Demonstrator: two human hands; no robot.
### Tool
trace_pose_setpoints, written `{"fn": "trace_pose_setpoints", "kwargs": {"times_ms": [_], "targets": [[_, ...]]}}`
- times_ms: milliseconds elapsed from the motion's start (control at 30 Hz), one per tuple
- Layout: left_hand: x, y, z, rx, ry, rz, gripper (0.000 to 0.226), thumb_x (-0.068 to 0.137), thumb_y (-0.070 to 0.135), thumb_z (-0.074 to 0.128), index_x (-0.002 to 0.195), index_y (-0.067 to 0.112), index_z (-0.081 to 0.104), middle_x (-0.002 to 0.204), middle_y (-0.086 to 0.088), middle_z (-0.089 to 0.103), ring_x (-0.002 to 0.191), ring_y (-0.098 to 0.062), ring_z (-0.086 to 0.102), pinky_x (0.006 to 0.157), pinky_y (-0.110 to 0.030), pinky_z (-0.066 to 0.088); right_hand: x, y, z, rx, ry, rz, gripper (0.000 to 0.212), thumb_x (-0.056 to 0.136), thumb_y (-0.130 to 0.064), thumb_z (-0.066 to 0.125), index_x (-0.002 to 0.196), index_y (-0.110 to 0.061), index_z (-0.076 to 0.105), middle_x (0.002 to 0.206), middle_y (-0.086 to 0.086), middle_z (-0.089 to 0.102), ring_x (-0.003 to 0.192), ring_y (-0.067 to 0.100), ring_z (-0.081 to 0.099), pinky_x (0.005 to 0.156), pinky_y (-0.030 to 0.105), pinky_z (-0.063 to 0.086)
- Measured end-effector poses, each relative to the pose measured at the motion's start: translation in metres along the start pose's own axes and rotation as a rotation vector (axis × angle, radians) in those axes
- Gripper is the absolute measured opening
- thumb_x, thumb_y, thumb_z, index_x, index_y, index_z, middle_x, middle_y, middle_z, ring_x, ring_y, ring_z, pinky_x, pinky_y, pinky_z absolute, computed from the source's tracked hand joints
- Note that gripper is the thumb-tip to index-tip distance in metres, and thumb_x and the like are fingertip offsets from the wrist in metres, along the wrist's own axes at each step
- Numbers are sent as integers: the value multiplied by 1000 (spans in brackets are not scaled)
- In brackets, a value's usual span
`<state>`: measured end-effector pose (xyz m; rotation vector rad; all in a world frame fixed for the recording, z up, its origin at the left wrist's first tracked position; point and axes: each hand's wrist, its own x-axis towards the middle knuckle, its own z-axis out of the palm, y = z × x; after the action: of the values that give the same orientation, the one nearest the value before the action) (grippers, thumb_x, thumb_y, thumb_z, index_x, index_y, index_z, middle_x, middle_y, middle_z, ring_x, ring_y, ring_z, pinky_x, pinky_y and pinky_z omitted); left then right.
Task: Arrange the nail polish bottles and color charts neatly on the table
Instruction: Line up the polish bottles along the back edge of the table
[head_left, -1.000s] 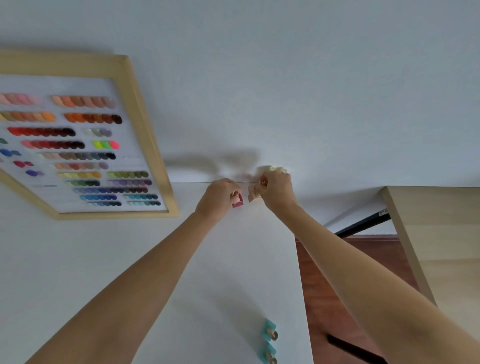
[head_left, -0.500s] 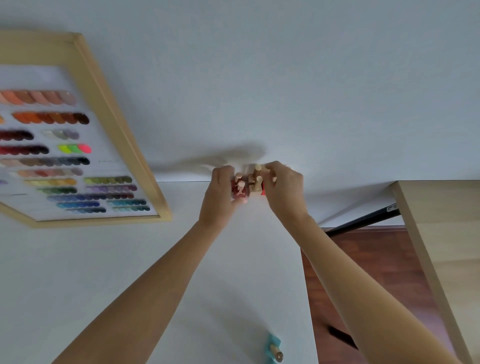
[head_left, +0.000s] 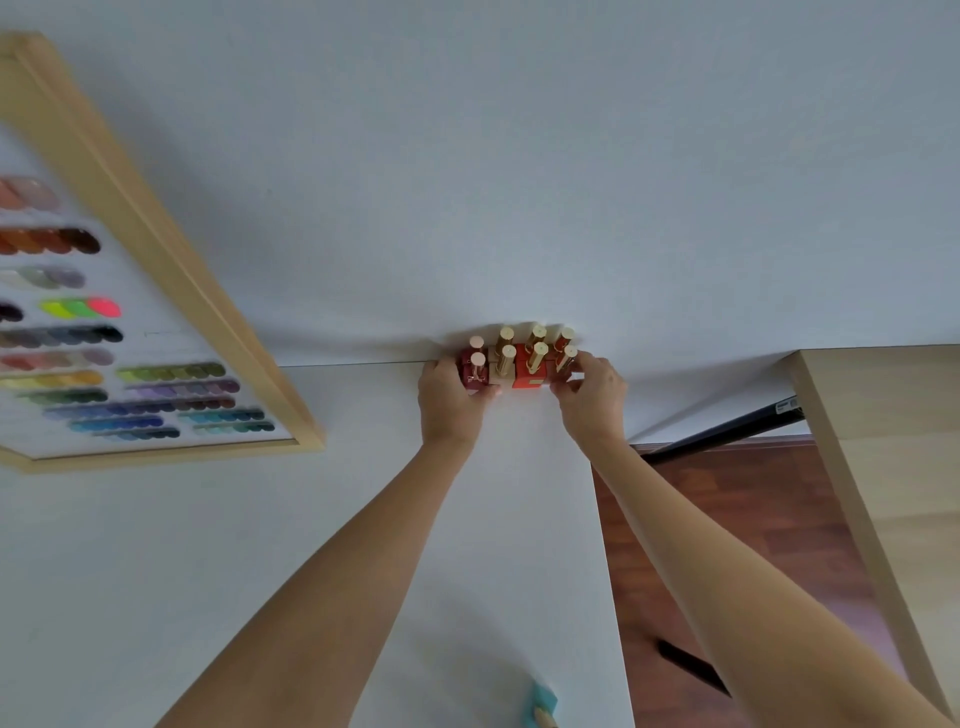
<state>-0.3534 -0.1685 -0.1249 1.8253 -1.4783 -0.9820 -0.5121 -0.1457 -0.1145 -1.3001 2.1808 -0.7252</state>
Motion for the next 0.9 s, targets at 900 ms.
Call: {"fn": "trace_pose_setpoints", "kwargs": {"times_ms": [900], "targets": [[-163, -54, -52, 124, -527, 224, 35, 76, -5, 66, 105, 13, 63, 103, -5, 61, 68, -2, 54, 64, -5, 42, -151, 59, -43, -13, -281, -12, 18, 82, -4, 65, 95, -17, 66, 92, -1, 70, 67, 4, 62, 64, 8, 42]]}}
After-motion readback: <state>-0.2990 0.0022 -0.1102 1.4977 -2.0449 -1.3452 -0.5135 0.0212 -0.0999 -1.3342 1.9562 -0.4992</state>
